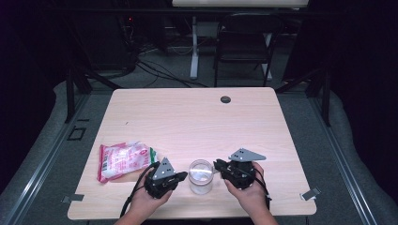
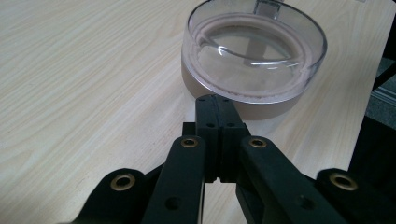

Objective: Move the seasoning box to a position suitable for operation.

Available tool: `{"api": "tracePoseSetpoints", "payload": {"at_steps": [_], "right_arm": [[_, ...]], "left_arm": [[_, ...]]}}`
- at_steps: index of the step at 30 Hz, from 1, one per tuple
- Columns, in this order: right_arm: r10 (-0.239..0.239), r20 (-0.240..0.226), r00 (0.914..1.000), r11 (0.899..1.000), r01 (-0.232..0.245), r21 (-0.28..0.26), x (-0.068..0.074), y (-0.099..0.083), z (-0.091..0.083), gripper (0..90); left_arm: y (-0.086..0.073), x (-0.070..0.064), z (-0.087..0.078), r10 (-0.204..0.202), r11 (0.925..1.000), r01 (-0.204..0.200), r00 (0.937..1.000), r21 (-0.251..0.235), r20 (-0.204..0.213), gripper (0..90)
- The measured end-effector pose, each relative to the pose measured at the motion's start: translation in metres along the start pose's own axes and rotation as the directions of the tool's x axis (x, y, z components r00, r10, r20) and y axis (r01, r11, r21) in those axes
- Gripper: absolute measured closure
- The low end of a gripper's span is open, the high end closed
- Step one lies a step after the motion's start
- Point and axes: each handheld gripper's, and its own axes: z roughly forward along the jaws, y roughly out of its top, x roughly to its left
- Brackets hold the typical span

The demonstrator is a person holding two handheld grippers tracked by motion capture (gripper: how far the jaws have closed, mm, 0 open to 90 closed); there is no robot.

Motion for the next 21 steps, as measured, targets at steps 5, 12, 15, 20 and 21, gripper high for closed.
{"api": "tracePoseSetpoints", "payload": {"at_steps": [5,12,15,20,21], "right_arm": [[0.010,-0.009,0.9999,1.000,-0.011,-0.010,-0.0010,-0.0007,0.0007,81.3],[0.024,-0.012,0.9996,1.000,-0.025,-0.016,-0.0018,-0.0021,0.0003,81.3],[0.023,-0.009,0.9997,1.000,-0.024,-0.017,-0.0015,-0.0022,0.0002,81.3],[0.026,-0.014,0.9996,1.000,-0.026,-0.017,-0.0021,-0.0024,0.0001,81.4],[0.027,-0.015,0.9995,0.999,-0.027,-0.017,-0.0023,-0.0025,0.0000,81.4]], "left_arm": [[-0.0009,0.0005,0.0023,-0.003,0.9999,0.003,1.0000,0.016,0.004,90.0],[-0.0017,0.0004,0.0038,-0.002,0.9998,0.001,1.0000,0.022,0.006,90.0],[-0.0016,-0.0003,0.0035,-0.001,0.9997,0.000,1.0000,0.024,0.007,90.0],[-0.0010,-0.0008,0.0020,-0.005,0.9999,0.005,0.9999,0.015,0.012,90.0],[-0.0007,-0.0013,0.0015,-0.005,0.9999,0.005,0.9999,0.014,0.011,90.0]]}}
